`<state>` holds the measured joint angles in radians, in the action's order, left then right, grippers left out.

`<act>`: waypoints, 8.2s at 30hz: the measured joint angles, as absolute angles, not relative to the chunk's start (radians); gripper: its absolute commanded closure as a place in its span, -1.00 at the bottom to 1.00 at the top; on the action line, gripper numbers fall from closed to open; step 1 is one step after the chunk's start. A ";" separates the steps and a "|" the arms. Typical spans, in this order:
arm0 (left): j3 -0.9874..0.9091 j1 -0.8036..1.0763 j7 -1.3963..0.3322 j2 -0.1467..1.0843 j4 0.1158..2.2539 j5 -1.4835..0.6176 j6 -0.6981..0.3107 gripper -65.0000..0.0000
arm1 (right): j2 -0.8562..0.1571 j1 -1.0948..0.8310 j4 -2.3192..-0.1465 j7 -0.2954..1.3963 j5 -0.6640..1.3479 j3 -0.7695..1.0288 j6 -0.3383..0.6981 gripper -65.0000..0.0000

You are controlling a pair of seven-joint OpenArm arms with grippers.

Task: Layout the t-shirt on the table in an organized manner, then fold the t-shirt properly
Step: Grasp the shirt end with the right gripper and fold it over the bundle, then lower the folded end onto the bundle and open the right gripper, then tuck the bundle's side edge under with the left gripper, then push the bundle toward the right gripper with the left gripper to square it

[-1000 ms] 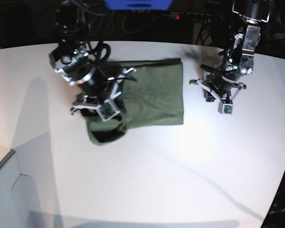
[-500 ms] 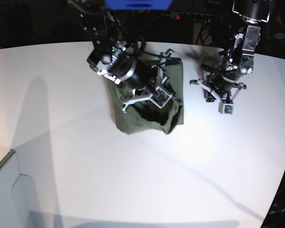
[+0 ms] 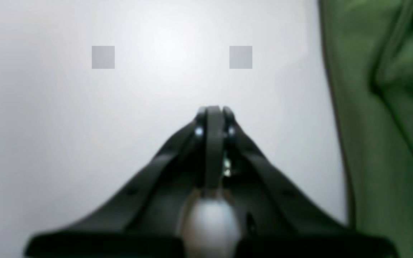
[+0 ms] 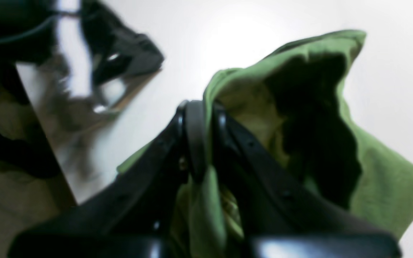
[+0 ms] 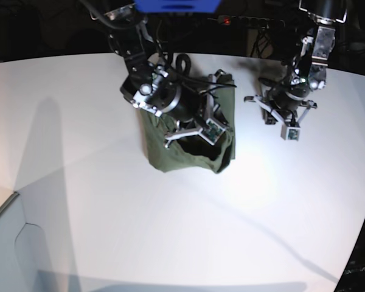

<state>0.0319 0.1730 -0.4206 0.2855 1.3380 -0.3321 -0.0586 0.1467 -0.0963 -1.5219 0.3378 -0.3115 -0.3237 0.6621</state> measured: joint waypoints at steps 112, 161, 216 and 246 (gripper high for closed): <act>-0.063 0.366 -0.620 0.015 1.636 -0.325 -0.054 -0.29 | 0.080 -0.245 -1.724 0.339 -0.308 0.047 0.658 -0.09; -0.195 0.265 -0.623 -0.009 1.582 -0.331 -0.057 0.89 | 0.053 -0.236 -1.709 0.336 -0.307 0.040 0.658 -0.09; -0.088 0.054 -0.596 0.029 1.260 -0.336 -0.184 0.96 | 0.052 -0.261 -1.710 0.337 -0.308 0.041 0.658 -0.09; 0.989 -0.542 -0.515 0.115 0.982 -0.320 -0.191 1.00 | 0.147 -0.195 -1.714 0.329 -0.308 0.453 0.657 -0.08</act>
<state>0.9890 -0.5419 -0.5148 0.1150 0.9821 -0.3202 -0.1909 0.1471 -0.1951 -1.7138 0.3294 -0.3077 0.4534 0.6575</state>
